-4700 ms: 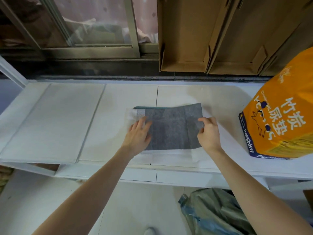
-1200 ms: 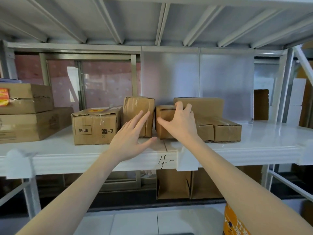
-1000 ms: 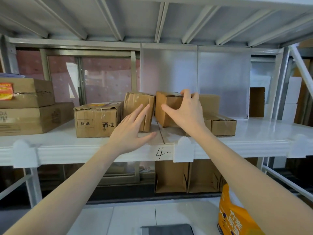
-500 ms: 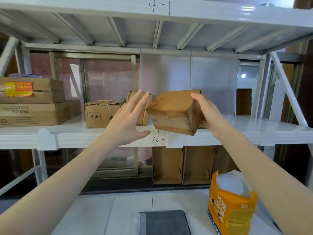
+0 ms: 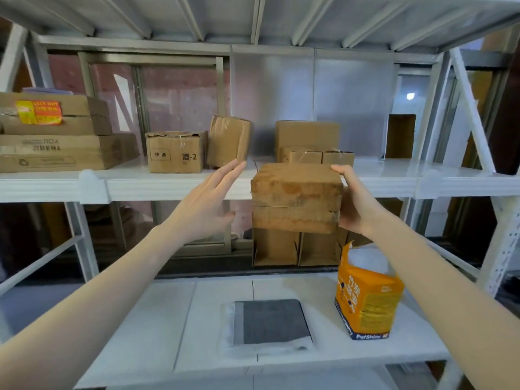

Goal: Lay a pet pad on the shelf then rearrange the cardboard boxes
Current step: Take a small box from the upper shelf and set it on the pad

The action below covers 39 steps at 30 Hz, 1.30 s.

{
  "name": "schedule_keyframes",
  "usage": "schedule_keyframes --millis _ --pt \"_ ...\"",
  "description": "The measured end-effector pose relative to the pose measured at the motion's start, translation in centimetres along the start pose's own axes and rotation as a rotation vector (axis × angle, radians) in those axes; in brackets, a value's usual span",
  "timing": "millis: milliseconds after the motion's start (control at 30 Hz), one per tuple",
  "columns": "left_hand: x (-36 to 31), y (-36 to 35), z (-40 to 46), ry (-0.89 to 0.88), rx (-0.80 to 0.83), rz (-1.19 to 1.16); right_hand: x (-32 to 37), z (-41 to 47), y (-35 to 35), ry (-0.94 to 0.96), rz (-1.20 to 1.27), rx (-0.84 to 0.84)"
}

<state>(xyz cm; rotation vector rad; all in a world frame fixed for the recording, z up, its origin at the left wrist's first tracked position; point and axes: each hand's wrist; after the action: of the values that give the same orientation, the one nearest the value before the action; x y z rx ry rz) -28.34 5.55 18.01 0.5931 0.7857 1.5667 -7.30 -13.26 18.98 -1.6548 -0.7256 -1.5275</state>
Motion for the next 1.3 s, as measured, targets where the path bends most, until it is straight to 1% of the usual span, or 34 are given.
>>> schedule_keyframes --millis 133,367,467,533,667,767,833,933,1067,1300 --pt "-0.6 -1.9 -1.0 0.024 0.067 -0.022 -1.8 -0.9 0.5 -0.046 -0.046 0.037" --pt "-0.3 -5.8 -1.3 0.074 0.127 -0.105 -5.1 0.1 2.0 -0.133 -0.048 0.001" --pt "0.1 -7.9 -1.4 0.101 0.179 -0.113 -6.5 1.1 3.0 -0.166 -0.102 0.034" --pt "0.8 -9.6 -1.4 0.117 0.184 -0.121 -7.6 2.0 3.8 -0.195 -0.147 0.045" --pt "2.0 -12.8 -1.4 0.233 0.234 -0.13 -9.5 4.1 5.0 -0.221 -0.173 0.067" --pt "2.3 -14.9 -1.5 0.307 0.247 -0.155 -11.1 6.1 5.9 -0.221 -0.248 0.094" --pt "2.4 -16.4 -1.7 0.353 0.264 -0.166 -12.6 7.7 6.6 -0.221 -0.306 0.064" --pt "2.5 -18.6 -2.2 0.411 0.277 -0.178 -15.0 9.7 7.3 -0.196 -0.438 0.052" --pt "3.3 -21.7 -3.5 0.439 0.309 -0.175 -18.3 11.5 7.4 -0.132 -0.614 0.077" --pt "6.3 -27.2 -6.4 0.553 0.366 -0.167 -26.3 14.9 6.0 0.032 -0.748 0.072"
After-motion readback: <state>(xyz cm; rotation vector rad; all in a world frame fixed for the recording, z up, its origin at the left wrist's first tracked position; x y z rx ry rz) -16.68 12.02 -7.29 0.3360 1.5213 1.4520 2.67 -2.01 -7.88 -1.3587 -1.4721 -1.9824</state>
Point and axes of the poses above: each hand's wrist, its own z-axis towards the middle knuckle, its own y-axis out of the back of the hand, x = y × z, and after that the axes turned 2 degrees about -y, right-handed
